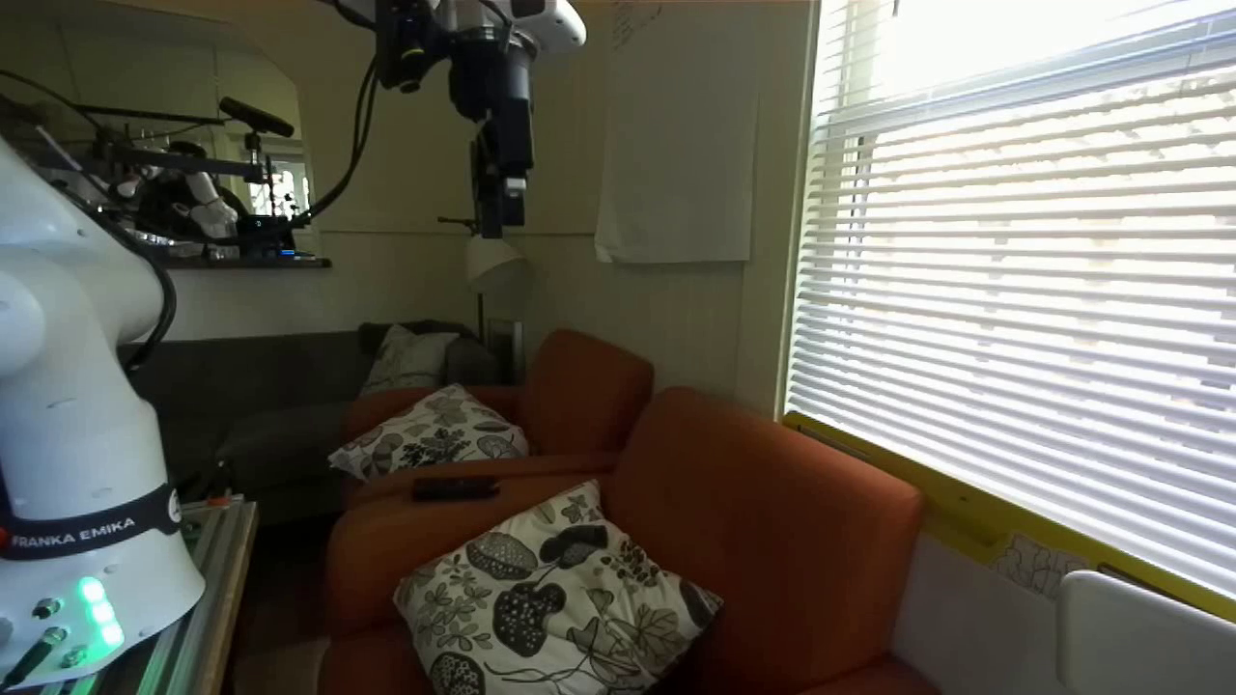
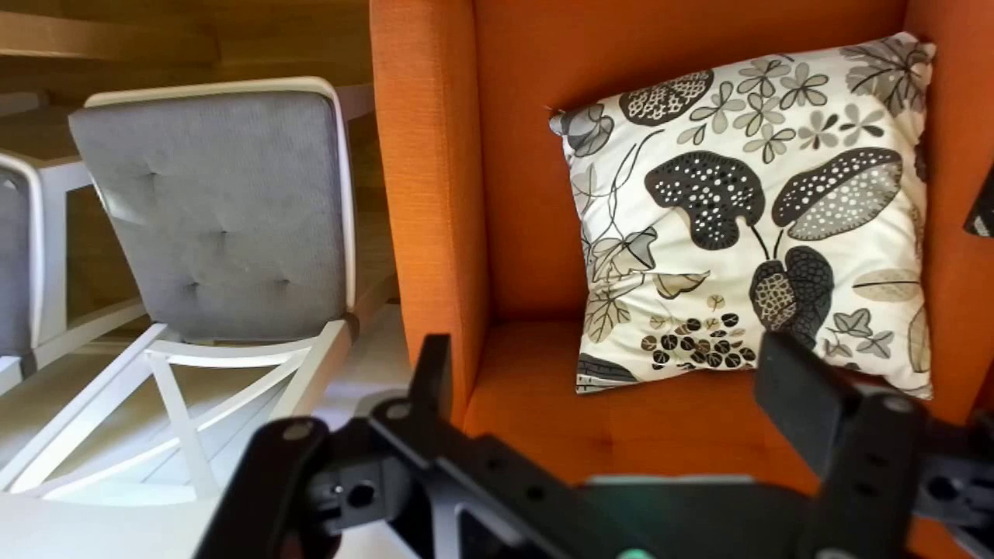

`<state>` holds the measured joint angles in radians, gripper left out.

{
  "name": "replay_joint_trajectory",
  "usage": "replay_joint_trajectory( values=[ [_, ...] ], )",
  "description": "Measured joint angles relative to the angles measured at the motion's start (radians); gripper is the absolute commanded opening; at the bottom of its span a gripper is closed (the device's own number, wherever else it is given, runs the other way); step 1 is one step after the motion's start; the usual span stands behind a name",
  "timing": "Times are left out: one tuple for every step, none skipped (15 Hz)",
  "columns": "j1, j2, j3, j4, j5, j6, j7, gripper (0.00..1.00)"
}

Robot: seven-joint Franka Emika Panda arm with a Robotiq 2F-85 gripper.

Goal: Put the pillow upright

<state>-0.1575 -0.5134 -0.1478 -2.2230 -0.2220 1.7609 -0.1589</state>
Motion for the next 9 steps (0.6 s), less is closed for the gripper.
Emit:
replay_joint_trajectory(
  values=[
    [0.003,0.002,0.000,0.000,0.001,0.003,0.000,1.00],
    [0.010,0.007,0.000,0.000,0.005,0.012,0.000,1.00],
    [0.022,0.016,0.001,0.000,0.008,0.027,0.000,1.00],
    [0.035,0.030,0.004,0.000,0.014,0.048,0.000,1.00],
    [0.051,0.047,0.008,0.000,0.024,0.073,0.000,1.00],
    [0.067,0.068,0.013,0.000,0.037,0.099,0.000,1.00],
    [0.082,0.089,0.019,0.000,0.052,0.127,0.000,1.00],
    [0.097,0.113,0.025,0.000,0.069,0.155,0.000,1.00],
    [0.111,0.139,0.032,0.001,0.087,0.183,0.000,1.00]
  ],
)
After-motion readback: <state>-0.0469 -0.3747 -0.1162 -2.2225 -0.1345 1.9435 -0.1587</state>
